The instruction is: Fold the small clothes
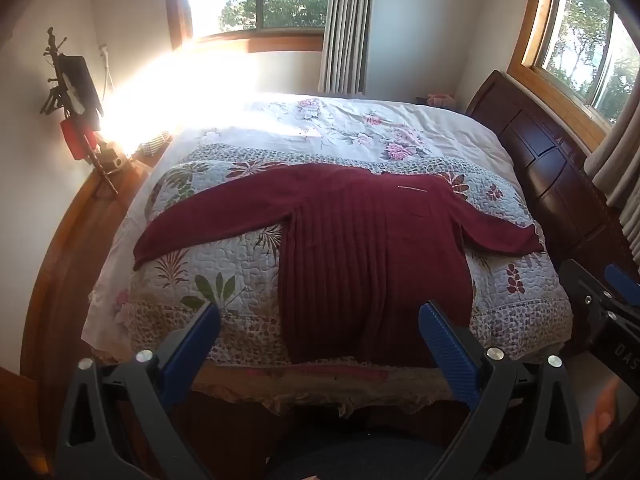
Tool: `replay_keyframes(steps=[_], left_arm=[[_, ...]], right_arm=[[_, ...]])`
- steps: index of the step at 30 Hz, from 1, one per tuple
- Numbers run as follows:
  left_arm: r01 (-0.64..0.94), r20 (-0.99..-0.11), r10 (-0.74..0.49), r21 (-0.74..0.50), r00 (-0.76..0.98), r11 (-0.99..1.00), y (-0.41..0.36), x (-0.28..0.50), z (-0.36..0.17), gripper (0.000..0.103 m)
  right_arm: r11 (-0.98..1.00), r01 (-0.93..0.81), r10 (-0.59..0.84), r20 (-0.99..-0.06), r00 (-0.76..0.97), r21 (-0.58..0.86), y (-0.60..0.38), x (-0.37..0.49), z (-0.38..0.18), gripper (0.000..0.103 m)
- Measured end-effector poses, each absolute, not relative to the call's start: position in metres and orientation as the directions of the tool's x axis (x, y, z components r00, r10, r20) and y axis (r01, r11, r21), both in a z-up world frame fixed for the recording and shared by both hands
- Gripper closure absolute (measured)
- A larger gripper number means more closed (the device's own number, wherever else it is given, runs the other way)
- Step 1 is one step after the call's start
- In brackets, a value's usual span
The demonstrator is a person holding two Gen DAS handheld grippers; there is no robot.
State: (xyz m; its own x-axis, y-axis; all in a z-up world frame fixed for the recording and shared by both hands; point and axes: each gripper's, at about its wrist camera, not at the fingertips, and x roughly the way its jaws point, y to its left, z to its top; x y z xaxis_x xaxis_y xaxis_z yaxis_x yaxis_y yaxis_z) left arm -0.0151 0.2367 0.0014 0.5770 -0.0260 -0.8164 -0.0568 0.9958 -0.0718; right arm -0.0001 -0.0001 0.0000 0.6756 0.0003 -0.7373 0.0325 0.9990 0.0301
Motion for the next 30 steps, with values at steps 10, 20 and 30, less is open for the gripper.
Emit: replay_keyframes(steps=[10, 20, 30], left_arm=[[-0.060, -0.819, -0.024, -0.071, 0.574, 0.996, 0.2373, -0.0133, 0.0006, 0.004], [-0.066, -0.814, -0.015, -0.065, 0.580, 0.996, 0.2375, -0.0154, -0.0010, 0.004], [-0.074, -0.815, -0.007, -0.061, 0.580, 0.995, 0.2374, -0.0098, 0.0025, 0.004]], right_arm=[[0.999, 0.030, -0.003, -0.740, 0.672, 0.023, 0.0021, 0.0013, -0.0008, 0.003], [0.999, 0.031, 0.002, -0.742, 0.670, 0.030, 0.0009, 0.0032, -0.0009, 0.003], [0.999, 0.026, 0.011, -0.742, 0.670, 0.038, 0.0009, 0.0036, -0.0015, 0.003]])
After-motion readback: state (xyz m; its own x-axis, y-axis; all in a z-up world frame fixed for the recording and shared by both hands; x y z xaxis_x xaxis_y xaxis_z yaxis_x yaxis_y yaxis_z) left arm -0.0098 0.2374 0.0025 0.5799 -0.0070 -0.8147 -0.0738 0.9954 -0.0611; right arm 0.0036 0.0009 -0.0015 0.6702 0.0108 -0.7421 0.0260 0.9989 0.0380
